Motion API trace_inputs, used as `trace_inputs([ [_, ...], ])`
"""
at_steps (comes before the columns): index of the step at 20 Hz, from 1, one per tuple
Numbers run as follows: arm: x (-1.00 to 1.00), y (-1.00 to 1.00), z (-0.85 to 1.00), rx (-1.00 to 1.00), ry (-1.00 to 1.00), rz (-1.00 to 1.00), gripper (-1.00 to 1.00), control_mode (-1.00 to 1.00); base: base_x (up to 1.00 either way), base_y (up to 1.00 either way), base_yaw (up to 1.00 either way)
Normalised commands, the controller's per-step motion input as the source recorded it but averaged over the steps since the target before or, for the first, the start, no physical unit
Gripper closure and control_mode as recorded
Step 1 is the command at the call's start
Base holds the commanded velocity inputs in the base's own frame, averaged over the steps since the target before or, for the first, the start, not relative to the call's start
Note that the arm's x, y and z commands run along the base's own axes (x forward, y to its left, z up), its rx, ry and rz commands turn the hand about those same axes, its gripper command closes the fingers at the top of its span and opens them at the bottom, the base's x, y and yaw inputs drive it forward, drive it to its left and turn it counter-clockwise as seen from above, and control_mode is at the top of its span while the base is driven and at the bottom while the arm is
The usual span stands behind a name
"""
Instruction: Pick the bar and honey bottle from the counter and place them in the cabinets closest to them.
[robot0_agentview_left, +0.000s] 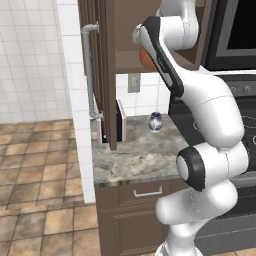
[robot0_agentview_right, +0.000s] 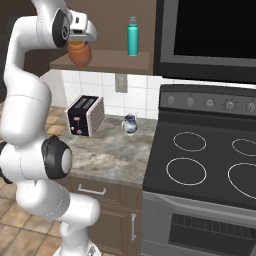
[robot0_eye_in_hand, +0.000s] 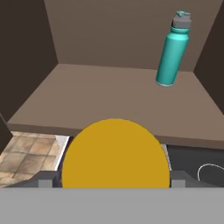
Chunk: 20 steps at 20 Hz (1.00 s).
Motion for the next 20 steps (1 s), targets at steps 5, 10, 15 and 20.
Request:
trace_inputs([
  [5,0.29,0.06,-0.09,-0.04,0.0,0.0,1.0,-1.0,0.0,0.0,0.0],
  [10,0.24,0.03,-0.13,-0.05,0.0,0.0,1.0,-1.0,0.0,0.0,0.0],
  [15,0.31,0.0,-0.01,0.0,0.0,0.0,1.0,-1.0,0.0,0.0,0.0],
  [20,0.32,0.0,0.0,0.0,0.0,0.0,1.0,-1.0,0.0,0.0,0.0],
])
